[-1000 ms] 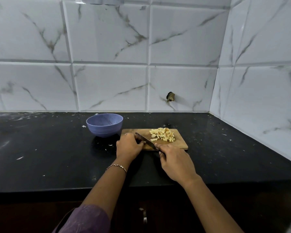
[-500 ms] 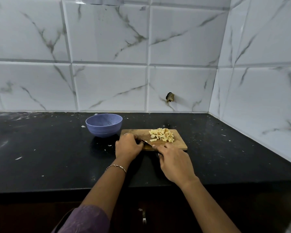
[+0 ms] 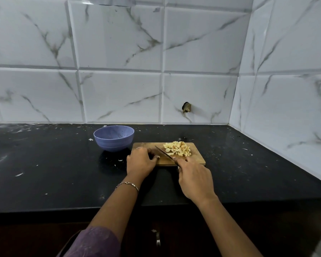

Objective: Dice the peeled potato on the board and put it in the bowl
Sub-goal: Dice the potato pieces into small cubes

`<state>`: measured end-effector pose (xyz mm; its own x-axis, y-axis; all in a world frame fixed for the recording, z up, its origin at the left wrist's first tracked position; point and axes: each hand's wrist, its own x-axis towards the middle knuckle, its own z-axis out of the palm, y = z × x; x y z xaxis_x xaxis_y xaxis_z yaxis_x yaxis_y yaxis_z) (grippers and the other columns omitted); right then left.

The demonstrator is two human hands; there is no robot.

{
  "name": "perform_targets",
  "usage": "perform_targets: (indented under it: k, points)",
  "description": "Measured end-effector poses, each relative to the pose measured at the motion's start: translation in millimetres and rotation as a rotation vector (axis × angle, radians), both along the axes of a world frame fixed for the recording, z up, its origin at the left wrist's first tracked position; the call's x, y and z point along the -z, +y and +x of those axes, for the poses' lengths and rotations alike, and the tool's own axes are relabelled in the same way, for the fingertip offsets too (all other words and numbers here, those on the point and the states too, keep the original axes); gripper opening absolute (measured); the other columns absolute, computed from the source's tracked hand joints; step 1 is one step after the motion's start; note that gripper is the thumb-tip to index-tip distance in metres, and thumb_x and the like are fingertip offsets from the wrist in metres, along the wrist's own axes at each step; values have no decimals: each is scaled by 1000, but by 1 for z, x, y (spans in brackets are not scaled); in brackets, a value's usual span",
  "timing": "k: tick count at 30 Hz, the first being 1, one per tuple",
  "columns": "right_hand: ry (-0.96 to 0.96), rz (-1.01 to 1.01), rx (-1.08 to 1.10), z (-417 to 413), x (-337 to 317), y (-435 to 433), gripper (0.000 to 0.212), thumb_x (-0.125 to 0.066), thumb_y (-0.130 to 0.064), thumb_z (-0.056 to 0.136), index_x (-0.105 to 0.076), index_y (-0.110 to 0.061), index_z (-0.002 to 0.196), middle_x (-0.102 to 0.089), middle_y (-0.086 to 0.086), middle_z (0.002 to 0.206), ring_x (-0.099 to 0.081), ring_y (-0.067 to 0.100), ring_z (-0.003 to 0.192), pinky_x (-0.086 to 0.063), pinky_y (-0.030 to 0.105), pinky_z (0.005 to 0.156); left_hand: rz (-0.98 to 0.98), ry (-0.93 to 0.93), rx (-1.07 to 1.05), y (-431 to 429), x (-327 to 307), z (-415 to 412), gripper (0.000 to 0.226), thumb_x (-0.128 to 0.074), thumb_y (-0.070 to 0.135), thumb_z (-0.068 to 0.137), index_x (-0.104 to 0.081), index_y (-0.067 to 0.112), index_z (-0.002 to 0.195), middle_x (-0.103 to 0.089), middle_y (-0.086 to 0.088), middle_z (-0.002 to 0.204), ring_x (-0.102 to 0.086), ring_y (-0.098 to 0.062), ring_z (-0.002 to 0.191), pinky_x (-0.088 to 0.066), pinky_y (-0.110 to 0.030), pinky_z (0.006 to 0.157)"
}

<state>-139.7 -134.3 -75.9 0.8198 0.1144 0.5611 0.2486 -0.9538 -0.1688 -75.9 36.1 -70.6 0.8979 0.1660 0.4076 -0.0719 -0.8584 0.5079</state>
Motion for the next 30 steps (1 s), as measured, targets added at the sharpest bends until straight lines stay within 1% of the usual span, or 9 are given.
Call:
perform_targets:
  k: [3,5,9,14,17,20,24,27,30]
  points:
    - [-10,33,8,-1,0,-1,43,-47,-23,102,-45,-35,144,-55,-9,104,-57,9,77,-45,22,61,-72,-15,18,0,0,0,11,-67,33,86,-70,25,93,-70,3,96,-64,-18,97,-49,-39,91]
    - [-2,81,1,-1,-1,-2,43,-44,-24,104,-42,-31,146,-57,-7,107,-59,10,82,-44,22,65,-116,-18,26,1,0,0,8,-69,30,85,-68,24,91,-69,4,96,-63,-17,95,-50,-40,90]
    - [13,149,-36,0,-3,-3,38,-46,-26,103,-47,-28,141,-61,-7,109,-62,10,88,-50,25,70,-43,23,38,2,-1,0,13,-62,25,89,-74,21,93,-69,1,102,-62,-18,98,-49,-40,91]
    - [16,208,-38,1,-2,-5,31,-49,-26,102,-54,-26,133,-65,-6,108,-64,12,89,-55,32,74,-17,42,76,1,-2,1,25,-52,24,93,-76,27,100,-66,5,113,-56,-17,110,-39,-43,101]
    - [18,219,-25,2,-1,-5,30,-49,-26,102,-54,-26,131,-65,-7,109,-65,12,90,-56,33,75,65,86,138,-2,-5,-1,32,-45,23,98,-71,30,115,-60,6,129,-48,-17,124,-32,-44,105]
    - [16,219,-13,2,0,-6,28,-50,-26,102,-55,-26,129,-65,-8,107,-64,10,89,-56,32,75,127,124,209,-3,-5,-1,39,-39,23,100,-64,38,126,-53,14,140,-39,-14,135,-25,-46,110]
    - [14,213,-2,2,0,-7,23,-53,-28,100,-57,-26,122,-62,-10,101,-61,8,81,-53,27,70,27,129,237,-4,-3,1,41,-37,18,101,-59,39,128,-55,16,137,-39,-11,134,-19,-44,113]
    - [-11,171,-10,0,-2,-6,14,-55,-30,99,-58,-27,113,-58,-12,94,-55,6,75,-48,22,66,-116,27,131,-1,-2,1,38,-39,13,98,-57,32,127,-61,10,129,-48,-14,126,-25,-43,106]
    - [-13,95,-39,-2,-3,-6,13,-52,-32,99,-57,-28,111,-58,-12,98,-55,6,78,-45,21,64,-168,3,15,1,-3,0,35,-41,12,97,-54,23,128,-62,4,125,-52,-18,122,-29,-44,104]
